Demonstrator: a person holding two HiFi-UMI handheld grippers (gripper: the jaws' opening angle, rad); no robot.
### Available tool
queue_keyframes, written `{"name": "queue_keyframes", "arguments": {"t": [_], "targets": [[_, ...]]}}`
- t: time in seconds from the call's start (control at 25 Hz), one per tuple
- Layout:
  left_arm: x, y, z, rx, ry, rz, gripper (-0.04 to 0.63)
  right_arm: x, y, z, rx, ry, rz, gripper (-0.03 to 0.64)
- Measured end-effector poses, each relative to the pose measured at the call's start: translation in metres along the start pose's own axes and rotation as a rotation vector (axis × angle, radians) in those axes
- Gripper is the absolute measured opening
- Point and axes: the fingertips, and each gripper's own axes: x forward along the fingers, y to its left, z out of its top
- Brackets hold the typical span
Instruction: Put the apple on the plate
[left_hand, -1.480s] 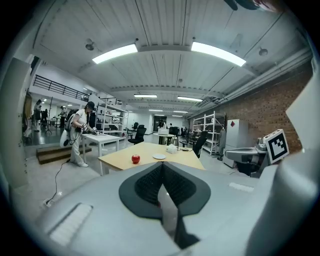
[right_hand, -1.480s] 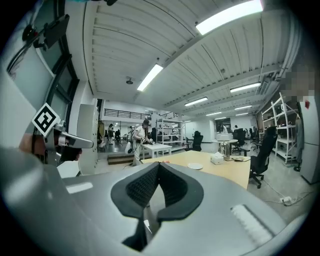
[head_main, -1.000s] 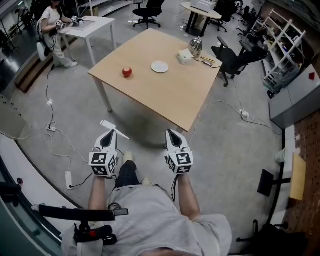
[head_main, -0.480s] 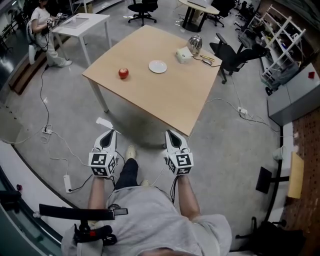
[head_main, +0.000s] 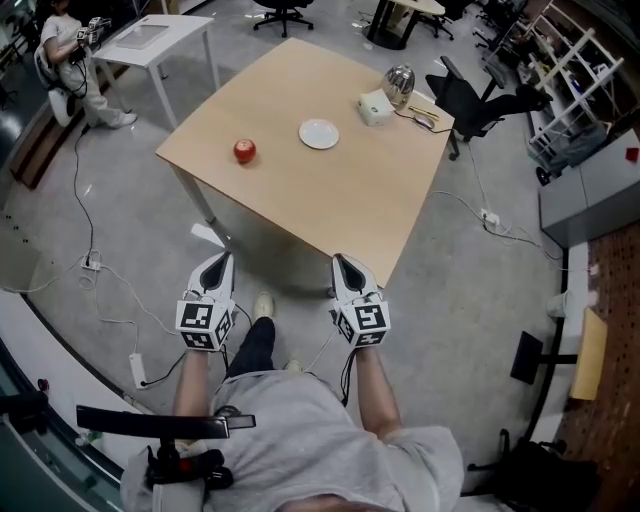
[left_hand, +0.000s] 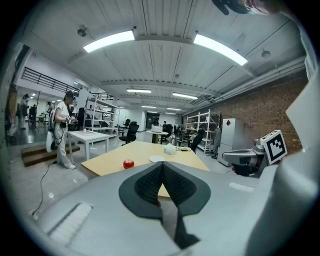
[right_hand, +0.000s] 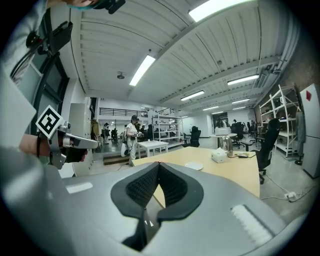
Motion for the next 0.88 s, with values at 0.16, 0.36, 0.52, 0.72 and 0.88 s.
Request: {"name": "queue_keyframes", "arguments": {"t": [0.16, 0.36, 0.52, 0.72, 0.88], "targets": [[0.023, 0.012, 0.010, 0.000, -0.001, -0.014, 0.020, 0.025, -0.008, 0.005, 0.000, 0.014, -0.004, 0.006], [0.049, 0.033, 0.015, -0.004, 0.014, -0.020, 0.020, 0.057, -0.013, 0.010, 0.004, 0.026, -0.007, 0.006], [0.067, 0.053, 0.020, -0.004, 0.019, -0.024, 0.020, 0.084, -0.014, 0.015, 0.003, 0.032, -0.011, 0.006], [0.089, 0.078, 0.029, 0.014, 0.012, -0.021, 0.020, 0.116, -0.013, 0.022, -0.002, 0.041, -0.016, 0.006], [0.105, 0.095, 0.035, 0.012, 0.011, -0.032, 0.020, 0.140, -0.014, 0.026, -0.004, 0.048, -0.022, 0.006]]}}
